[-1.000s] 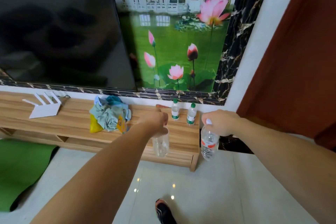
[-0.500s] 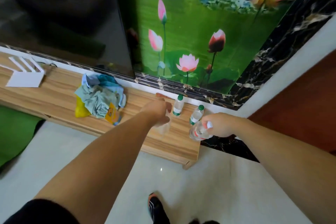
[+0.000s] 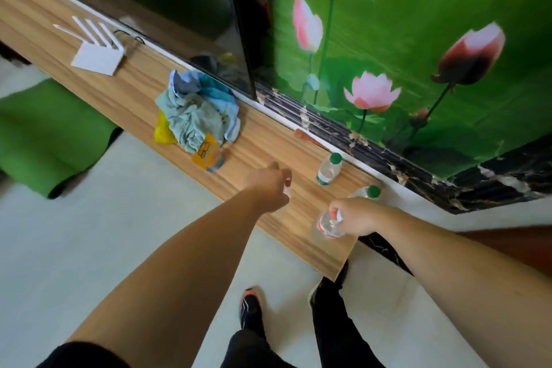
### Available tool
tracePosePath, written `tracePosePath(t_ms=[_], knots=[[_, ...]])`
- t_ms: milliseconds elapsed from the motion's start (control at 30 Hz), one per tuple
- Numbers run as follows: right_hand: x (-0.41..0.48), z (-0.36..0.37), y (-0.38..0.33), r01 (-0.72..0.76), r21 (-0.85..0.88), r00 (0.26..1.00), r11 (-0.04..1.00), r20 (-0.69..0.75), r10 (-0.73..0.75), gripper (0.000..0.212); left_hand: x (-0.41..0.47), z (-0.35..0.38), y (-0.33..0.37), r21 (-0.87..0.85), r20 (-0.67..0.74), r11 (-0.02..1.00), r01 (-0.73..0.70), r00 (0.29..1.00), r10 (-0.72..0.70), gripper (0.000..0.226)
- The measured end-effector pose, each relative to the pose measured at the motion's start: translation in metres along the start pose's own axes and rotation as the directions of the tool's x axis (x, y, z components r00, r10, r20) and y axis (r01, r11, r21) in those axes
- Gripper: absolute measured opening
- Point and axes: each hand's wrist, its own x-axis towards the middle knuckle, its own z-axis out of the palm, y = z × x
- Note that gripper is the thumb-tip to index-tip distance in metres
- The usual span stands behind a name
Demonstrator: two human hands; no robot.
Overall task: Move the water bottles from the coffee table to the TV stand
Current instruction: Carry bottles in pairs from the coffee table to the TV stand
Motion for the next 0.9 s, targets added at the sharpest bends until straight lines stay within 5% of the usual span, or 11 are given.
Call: tracePosePath(t_ms=[433,900], knots=[[0.125,0.018,0.055,-0.027,0.119,0.999,0.993,0.025,0.024,0.035,0.051,0.073,0.015,-0.357,0.014,0.903,0.239,0.968,-0.251,0.033],[0.133,-0.007,0.074,0.001,0.123,0.992,0.992,-0.122,0.014,0.054,0.072,0.055,0.012,-0.321,0.015,0.900,0.294,0.952,-0.306,0.032]])
